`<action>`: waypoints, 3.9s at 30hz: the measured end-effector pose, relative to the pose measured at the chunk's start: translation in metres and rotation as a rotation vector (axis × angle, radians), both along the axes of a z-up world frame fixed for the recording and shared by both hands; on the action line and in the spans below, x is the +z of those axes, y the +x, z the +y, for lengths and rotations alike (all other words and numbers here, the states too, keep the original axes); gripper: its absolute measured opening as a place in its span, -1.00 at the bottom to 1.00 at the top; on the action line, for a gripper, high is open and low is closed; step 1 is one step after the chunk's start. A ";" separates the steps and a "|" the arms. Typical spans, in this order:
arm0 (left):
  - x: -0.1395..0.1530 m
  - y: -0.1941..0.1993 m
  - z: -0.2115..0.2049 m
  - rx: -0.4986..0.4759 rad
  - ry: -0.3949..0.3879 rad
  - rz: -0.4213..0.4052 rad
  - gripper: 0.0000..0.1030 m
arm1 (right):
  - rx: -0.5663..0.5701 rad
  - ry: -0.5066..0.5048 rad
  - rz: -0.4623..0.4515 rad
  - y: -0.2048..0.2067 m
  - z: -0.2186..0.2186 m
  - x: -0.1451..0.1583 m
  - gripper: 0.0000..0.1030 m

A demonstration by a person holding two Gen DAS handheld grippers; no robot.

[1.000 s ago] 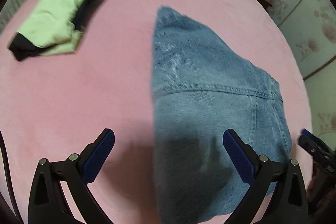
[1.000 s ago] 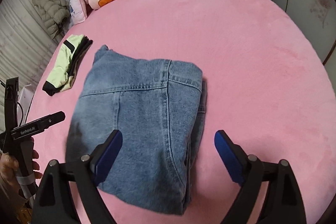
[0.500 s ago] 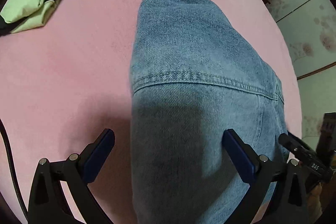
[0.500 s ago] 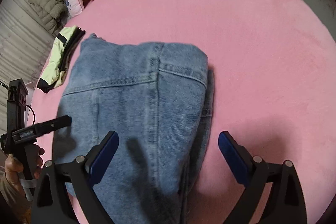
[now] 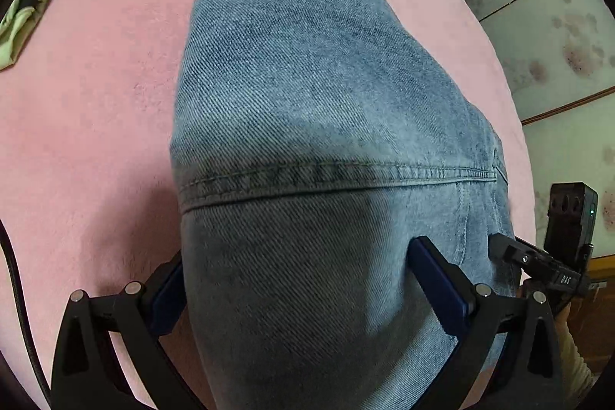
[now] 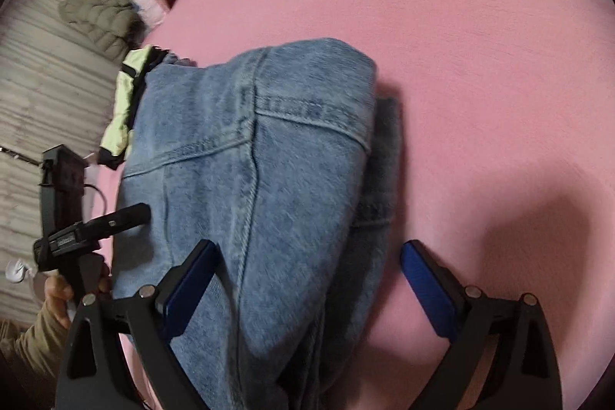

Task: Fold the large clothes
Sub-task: 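Grasp the denim bundle edges with both grippers and lift it, then carry the denim bundle onto the folded green garment and release both grippers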

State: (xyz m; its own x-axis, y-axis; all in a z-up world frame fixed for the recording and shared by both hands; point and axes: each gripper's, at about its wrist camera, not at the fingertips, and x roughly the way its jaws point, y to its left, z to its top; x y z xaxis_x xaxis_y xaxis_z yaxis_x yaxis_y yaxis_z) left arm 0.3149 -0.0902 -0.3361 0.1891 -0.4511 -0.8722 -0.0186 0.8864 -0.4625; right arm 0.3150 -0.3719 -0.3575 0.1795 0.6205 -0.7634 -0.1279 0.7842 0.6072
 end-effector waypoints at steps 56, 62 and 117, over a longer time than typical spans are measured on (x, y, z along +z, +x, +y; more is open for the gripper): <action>0.145 0.223 0.470 -0.074 0.193 -0.233 -0.08 | 0.045 0.040 -0.151 0.219 0.504 0.122 -0.57; 0.089 0.255 0.476 -0.061 0.184 -0.265 0.16 | 0.009 -0.015 -0.136 0.249 0.510 0.058 -0.45; 0.228 0.040 0.418 0.272 0.345 -0.480 0.67 | -0.137 -0.253 -0.321 0.053 0.430 0.201 -0.95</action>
